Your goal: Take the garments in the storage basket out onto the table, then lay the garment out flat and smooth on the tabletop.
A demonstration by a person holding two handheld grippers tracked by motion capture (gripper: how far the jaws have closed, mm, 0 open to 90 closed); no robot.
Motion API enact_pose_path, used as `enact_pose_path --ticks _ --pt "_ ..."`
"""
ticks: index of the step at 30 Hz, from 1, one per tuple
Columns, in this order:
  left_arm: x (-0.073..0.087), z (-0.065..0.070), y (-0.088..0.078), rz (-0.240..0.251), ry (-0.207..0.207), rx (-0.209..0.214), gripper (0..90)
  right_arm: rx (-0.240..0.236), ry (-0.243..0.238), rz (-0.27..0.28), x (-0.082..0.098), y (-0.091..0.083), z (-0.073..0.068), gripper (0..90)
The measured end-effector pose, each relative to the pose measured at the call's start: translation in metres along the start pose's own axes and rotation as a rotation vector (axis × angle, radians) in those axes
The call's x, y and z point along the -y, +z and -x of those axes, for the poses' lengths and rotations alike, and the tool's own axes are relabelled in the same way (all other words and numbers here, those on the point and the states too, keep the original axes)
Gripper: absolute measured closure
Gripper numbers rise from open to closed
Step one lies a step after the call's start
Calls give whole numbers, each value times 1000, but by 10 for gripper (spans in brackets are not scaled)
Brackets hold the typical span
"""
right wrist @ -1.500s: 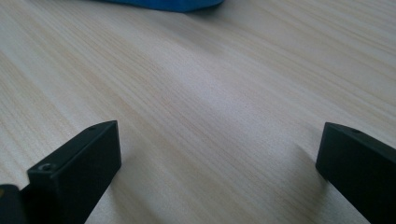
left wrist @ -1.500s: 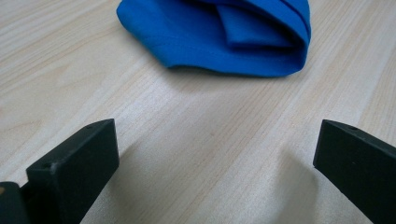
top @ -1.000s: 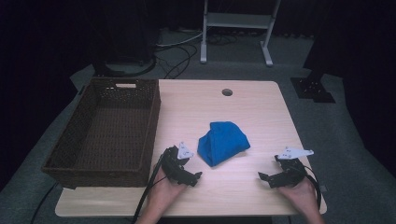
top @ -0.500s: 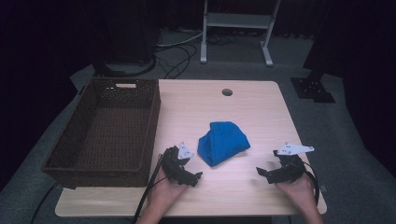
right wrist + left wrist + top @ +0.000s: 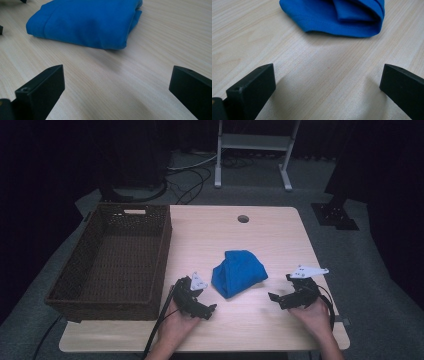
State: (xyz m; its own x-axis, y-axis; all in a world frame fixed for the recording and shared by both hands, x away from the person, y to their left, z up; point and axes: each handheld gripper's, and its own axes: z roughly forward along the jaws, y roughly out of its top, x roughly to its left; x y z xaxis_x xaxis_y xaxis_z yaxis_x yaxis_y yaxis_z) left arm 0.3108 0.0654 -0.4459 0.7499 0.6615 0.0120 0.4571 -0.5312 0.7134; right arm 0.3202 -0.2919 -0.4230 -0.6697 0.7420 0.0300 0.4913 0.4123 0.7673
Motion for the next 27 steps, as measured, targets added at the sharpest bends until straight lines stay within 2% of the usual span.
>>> enact_pose_path --ticks 9,27 --pt "0 0 0 0 1 0 0 -5 -11 17 -9 -2 3 0" --pt "-1 0 1 -1 1 -1 0 -16 12 41 -20 1 8 0"
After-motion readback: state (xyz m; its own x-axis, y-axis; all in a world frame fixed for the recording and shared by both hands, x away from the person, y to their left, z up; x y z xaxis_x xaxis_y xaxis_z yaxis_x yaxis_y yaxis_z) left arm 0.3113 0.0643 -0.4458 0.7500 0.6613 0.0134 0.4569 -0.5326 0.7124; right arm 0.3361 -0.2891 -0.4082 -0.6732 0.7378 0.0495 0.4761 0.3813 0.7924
